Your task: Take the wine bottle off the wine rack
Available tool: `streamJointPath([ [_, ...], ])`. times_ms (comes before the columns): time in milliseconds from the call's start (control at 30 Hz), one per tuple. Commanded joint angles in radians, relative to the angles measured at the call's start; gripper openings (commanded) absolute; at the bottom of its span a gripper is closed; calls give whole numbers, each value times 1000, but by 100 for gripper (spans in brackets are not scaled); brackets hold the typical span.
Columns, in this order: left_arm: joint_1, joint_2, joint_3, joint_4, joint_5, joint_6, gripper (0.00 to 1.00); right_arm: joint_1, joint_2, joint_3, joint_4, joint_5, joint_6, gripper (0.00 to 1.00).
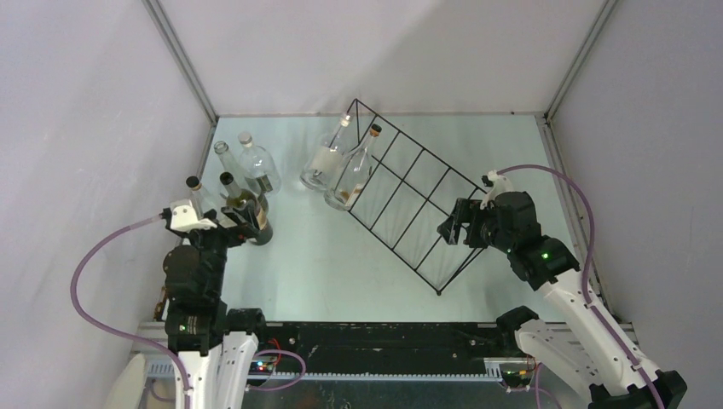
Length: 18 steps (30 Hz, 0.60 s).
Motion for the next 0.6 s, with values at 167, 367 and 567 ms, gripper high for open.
streamJointPath([
  [167, 5, -28, -73, -85, 65, -25, 100, -4, 32, 29, 74, -13, 23, 85],
  [367, -19, -46, -74, -117, -27, 6, 100, -2, 68, 31, 177, -75, 56, 84],
  [567, -34, -21, -59, -142, -46, 11, 100, 68, 153, 89, 290, -45, 107, 83],
])
